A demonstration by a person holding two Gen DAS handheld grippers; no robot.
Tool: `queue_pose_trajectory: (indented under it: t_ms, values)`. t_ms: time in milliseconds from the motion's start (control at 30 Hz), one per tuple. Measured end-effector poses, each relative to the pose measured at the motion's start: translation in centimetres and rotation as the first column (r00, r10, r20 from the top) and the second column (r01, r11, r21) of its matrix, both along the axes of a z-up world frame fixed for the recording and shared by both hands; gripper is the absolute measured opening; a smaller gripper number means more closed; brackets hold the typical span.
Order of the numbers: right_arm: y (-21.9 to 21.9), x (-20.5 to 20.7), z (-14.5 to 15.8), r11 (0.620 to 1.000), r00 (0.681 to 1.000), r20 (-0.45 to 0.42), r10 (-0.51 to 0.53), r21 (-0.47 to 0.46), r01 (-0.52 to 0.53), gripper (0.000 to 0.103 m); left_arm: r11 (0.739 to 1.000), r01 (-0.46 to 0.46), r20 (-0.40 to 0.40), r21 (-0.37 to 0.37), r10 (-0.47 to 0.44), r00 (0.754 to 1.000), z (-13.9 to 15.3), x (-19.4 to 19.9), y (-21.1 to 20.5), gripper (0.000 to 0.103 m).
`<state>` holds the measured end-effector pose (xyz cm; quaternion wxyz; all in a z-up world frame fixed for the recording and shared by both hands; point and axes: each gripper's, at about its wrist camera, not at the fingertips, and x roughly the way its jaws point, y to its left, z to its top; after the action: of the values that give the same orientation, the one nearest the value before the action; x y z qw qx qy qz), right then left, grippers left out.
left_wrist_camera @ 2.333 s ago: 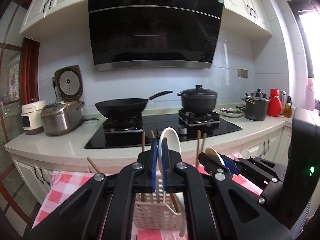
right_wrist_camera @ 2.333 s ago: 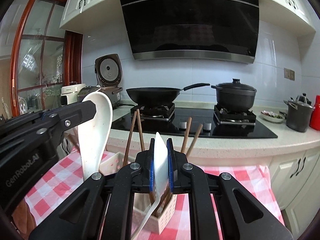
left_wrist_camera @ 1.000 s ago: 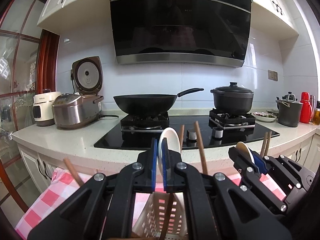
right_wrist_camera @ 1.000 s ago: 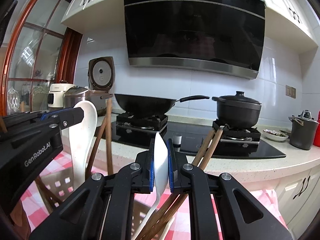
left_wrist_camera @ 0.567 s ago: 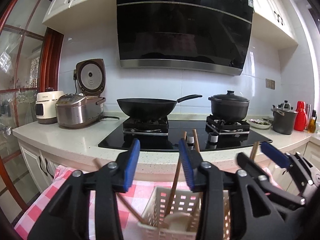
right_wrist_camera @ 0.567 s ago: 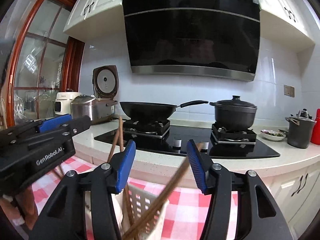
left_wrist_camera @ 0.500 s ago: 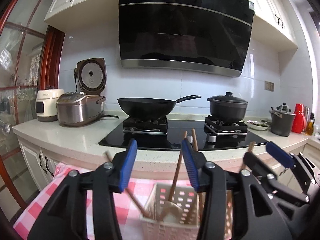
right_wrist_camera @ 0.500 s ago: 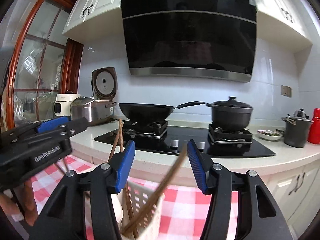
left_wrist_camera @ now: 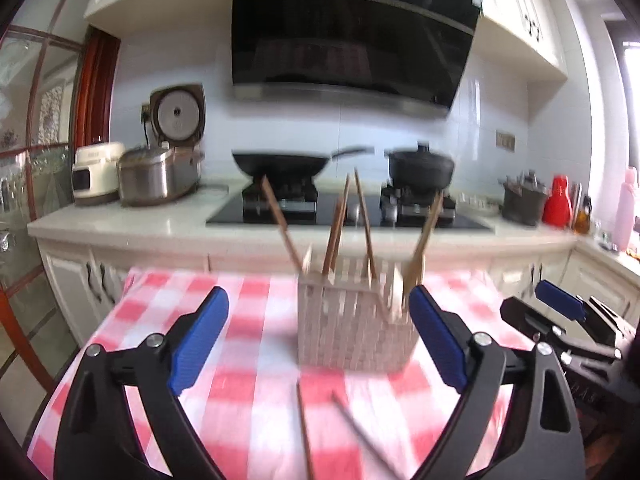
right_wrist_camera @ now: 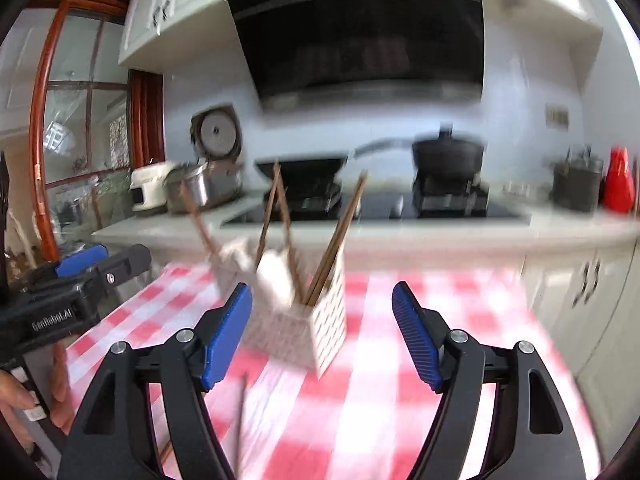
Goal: Organize utensils
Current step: 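Move both open grippers down to the loose brown chopsticks on the cloth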
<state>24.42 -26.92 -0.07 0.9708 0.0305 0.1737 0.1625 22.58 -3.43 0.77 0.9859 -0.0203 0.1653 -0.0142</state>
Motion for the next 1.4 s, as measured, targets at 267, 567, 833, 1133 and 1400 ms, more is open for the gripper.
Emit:
queue_pose_trajectory:
  t_ms: [267, 567, 833, 1133, 1400]
  values:
    - [0.7, -1.5, -4.0, 1.000, 0.975, -0.223, 0.004, 0.010, -0.002, 0.069, 0.999, 0.000, -0.157, 0.046, 0.007, 0.988, -5.6, -2.5, 1.7, 0.092]
    - [4.5, -0.2, -8.2, 0.996, 0.929, -0.369, 0.029, -0.068, -0.059, 0.069, 0.999, -0.037, -0.290, 0.036, 0.046, 0.956, -10.6, -2.3, 4.4, 0.092]
    - [9.5, 3.6, -10.4, 0.969, 0.872, -0.486, 0.052, -0.186, -0.161, 0.069, 0.998, -0.064, -0.306, 0.017, 0.066, 0.950, -11.0, -2.3, 6.1, 0.092]
    - [13.1, 7.1, -11.7, 0.946, 0.826, -0.561, 0.051, -0.239, -0.220, 0.058, 0.995, -0.097, -0.319, -0.007, 0.089, 0.943, -11.4, -2.5, 7.9, 0.092]
    - [13.1, 7.1, -11.6, 0.934, 0.849, -0.527, 0.032, -0.288, -0.214, 0.029, 0.992, -0.120, -0.348, -0.031, 0.102, 0.932, -12.3, -2.1, 9.1, 0.092]
